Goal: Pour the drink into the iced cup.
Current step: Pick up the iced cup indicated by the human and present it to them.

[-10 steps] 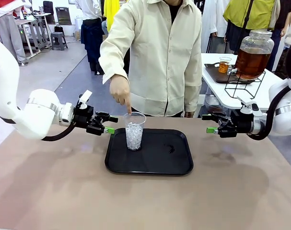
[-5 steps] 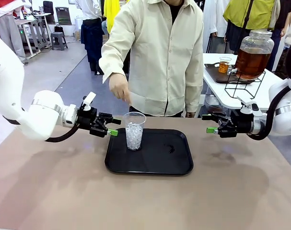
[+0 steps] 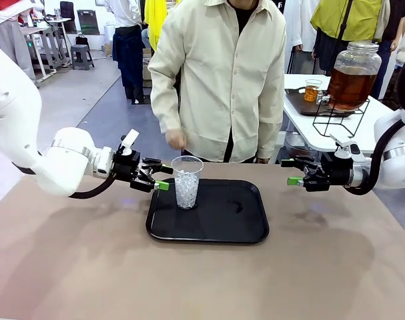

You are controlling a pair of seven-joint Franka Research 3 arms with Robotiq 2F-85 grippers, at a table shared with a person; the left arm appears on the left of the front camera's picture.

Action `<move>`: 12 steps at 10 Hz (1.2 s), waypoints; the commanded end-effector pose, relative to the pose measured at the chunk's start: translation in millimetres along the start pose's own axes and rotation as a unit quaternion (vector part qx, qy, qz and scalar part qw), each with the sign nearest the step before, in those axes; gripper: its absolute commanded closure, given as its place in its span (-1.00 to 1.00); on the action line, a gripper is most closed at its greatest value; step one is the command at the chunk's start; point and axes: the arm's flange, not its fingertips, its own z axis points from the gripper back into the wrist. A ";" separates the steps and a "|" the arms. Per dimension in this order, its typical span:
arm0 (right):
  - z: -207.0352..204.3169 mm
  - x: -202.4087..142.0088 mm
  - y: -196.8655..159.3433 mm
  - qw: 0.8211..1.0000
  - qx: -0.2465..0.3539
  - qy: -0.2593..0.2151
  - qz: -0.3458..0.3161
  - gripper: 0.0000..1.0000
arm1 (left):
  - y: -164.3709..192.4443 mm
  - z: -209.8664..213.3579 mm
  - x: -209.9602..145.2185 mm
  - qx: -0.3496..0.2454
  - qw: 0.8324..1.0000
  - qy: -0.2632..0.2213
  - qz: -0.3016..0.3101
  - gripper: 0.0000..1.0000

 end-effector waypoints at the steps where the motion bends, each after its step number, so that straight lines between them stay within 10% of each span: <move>1: -0.3 3.1 -0.4 1.000 0.000 0.000 0.003 -1.00 | 2.9 -9.5 -2.9 0.017 1.000 -0.008 -0.020 -1.00; 12: -0.3 3.1 -0.4 1.000 0.000 0.000 0.003 -1.00 | 2.7 -38.5 -12.4 0.026 0.999 -0.017 -0.034 -1.00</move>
